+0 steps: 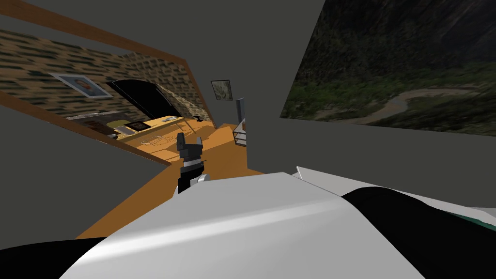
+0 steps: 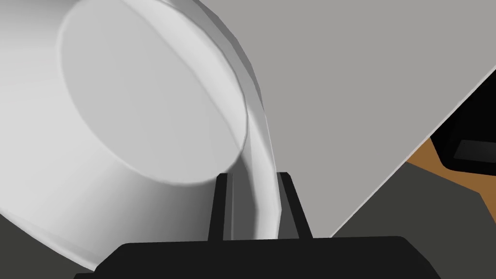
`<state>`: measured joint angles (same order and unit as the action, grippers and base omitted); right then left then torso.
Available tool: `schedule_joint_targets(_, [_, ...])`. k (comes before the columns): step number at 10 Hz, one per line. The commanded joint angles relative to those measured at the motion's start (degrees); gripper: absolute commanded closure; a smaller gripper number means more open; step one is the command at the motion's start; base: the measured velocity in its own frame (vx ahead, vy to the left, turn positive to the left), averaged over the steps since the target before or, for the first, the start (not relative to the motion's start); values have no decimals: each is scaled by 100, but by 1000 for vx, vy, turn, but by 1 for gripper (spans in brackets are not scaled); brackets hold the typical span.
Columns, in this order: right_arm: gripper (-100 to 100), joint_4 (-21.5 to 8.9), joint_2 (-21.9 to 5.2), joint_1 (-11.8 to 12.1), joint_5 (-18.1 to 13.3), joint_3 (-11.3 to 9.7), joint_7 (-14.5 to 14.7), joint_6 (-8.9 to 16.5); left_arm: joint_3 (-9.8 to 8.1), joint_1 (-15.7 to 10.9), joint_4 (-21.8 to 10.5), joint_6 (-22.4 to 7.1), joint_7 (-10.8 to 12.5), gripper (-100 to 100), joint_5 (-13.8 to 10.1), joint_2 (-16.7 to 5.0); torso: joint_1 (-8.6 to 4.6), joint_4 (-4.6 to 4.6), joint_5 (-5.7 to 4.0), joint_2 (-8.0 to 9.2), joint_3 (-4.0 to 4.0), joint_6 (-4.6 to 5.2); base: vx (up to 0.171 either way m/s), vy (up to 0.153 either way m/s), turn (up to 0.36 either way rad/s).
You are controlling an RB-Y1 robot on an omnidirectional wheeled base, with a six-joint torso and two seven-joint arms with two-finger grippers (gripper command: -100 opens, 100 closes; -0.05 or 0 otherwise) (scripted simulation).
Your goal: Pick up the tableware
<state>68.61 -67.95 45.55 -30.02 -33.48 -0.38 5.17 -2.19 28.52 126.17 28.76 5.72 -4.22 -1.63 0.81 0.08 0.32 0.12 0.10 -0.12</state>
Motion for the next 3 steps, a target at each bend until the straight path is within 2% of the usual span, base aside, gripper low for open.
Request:
schedule_joint_targets(1, [100, 173, -213, 87, 5, 34, -92, 10, 0, 0, 0, 0, 0, 0, 0, 0, 0, 0, 0, 0, 0, 0, -7, 79, -55])
schedule_joint_targets(2, [100, 72, -129, 5, 23, -21, -55, 2, 0, 0, 0, 0, 0, 0, 0, 0, 6, 0, 4, 0, 0, -1, -3, 36, -13])
schedule_joint_targets(3, [0, 79, -140, 3, 25, -23, -68, -2, 0, 0, 0, 0, 0, 0, 0, 0, -4, -1, 3, -1, -1, -1, 0, 7, 0])
